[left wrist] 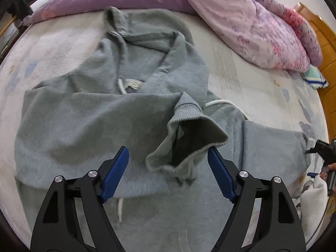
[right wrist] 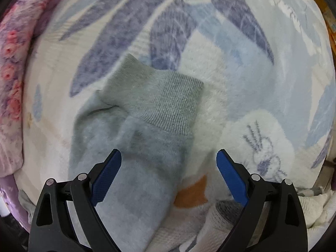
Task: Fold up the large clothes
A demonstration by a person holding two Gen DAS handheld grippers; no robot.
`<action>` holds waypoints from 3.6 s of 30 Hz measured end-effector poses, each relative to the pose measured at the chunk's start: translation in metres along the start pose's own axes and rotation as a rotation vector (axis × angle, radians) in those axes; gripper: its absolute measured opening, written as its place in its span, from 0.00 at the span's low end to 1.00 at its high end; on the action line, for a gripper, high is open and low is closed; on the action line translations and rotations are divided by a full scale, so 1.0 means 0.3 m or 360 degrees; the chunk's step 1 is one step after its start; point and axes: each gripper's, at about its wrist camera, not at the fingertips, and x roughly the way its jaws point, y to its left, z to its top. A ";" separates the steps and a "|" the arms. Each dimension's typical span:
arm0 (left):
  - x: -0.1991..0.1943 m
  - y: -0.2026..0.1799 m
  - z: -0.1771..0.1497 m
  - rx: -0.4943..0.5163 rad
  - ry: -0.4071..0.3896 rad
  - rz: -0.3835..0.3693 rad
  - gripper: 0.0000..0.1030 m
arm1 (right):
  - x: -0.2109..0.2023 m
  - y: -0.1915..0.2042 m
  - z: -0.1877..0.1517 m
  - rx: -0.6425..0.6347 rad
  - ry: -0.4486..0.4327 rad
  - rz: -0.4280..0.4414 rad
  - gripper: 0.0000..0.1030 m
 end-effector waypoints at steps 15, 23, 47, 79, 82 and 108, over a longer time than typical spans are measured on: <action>0.045 -0.176 -0.002 0.0127 0.0193 -0.0446 0.76 | -0.073 -0.001 -0.041 -0.0024 -0.0208 0.0243 0.07; -0.102 0.124 0.023 -0.0117 0.0080 -0.0050 0.76 | -0.214 0.056 -0.106 -0.0309 -0.0472 0.0377 0.02; -0.369 0.877 0.062 -0.0287 0.0052 0.0204 0.76 | -0.626 0.799 -1.372 -0.1490 -0.0680 0.0909 0.02; -0.394 1.123 -0.018 -0.0500 0.0058 0.0058 0.76 | -0.184 0.833 -2.049 -0.1882 0.0118 0.0821 0.51; -0.357 0.983 0.017 -0.0409 0.0076 -0.0155 0.76 | -0.221 0.740 -1.827 -0.1680 -0.0003 0.0734 0.45; -0.172 0.780 0.187 -0.0191 0.0167 0.0021 0.70 | -0.162 0.750 -1.196 -0.1510 0.0068 0.0453 0.09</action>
